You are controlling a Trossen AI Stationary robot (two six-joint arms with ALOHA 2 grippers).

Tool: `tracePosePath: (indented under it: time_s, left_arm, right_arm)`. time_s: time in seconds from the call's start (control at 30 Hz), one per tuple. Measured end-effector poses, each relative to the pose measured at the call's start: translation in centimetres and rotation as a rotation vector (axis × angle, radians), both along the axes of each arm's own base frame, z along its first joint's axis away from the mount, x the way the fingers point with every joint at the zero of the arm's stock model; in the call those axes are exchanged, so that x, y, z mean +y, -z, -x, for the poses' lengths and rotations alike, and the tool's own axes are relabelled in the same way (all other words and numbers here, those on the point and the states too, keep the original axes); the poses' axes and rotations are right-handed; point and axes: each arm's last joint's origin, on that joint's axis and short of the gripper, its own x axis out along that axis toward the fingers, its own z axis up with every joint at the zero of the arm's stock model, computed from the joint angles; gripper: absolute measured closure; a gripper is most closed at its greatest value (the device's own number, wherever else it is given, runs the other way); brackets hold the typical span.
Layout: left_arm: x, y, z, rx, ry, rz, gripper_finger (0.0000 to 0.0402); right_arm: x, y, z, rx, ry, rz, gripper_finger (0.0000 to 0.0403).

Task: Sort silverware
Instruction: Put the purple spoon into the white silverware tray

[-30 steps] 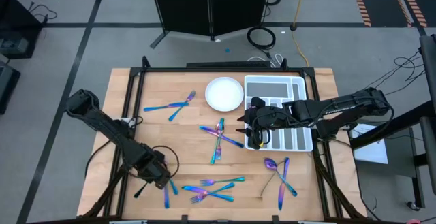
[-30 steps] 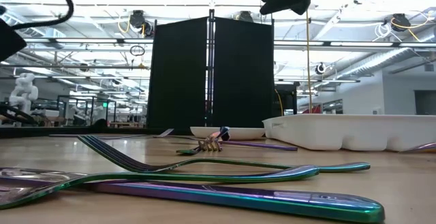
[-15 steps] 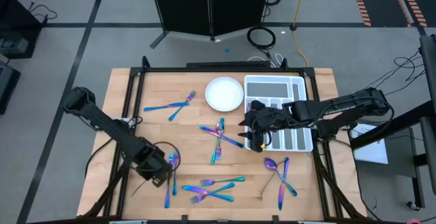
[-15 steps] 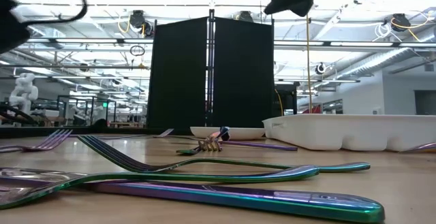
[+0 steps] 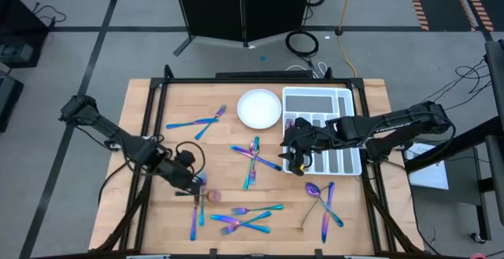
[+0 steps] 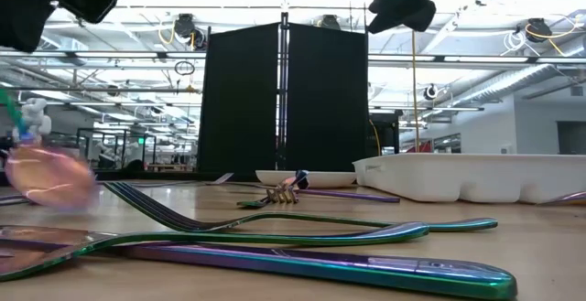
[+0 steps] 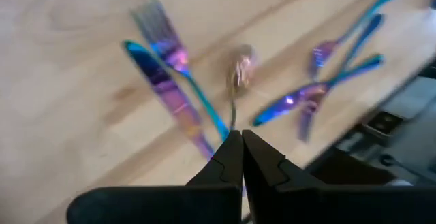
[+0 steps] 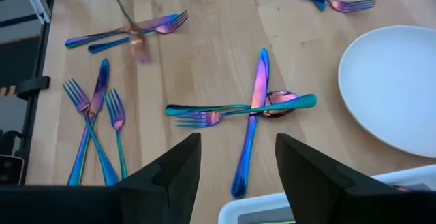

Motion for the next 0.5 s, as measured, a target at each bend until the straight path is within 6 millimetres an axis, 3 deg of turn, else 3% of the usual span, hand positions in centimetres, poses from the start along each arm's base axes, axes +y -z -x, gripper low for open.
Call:
tracePosePath:
  time_s: [0.2, 0.37, 0.5]
  left_arm:
    - [0.0, 0.7, -0.2, 0.018, 0.113, -0.074, 0.0401]
    - [-1.0, 0.2, -1.9, -0.236, 0.384, -0.168, 0.0397]
    - [-1.9, 0.5, -2.9, -0.335, 0.544, -0.226, 0.0378]
  right_arm:
    - [0.0, 0.0, 0.0, 0.001, 0.023, -0.025, 0.022]
    - [0.0, 0.0, 0.0, 0.0, 0.023, -0.026, 0.022]
    - [0.0, 0.0, 0.0, -0.001, 0.044, -0.048, 0.022]
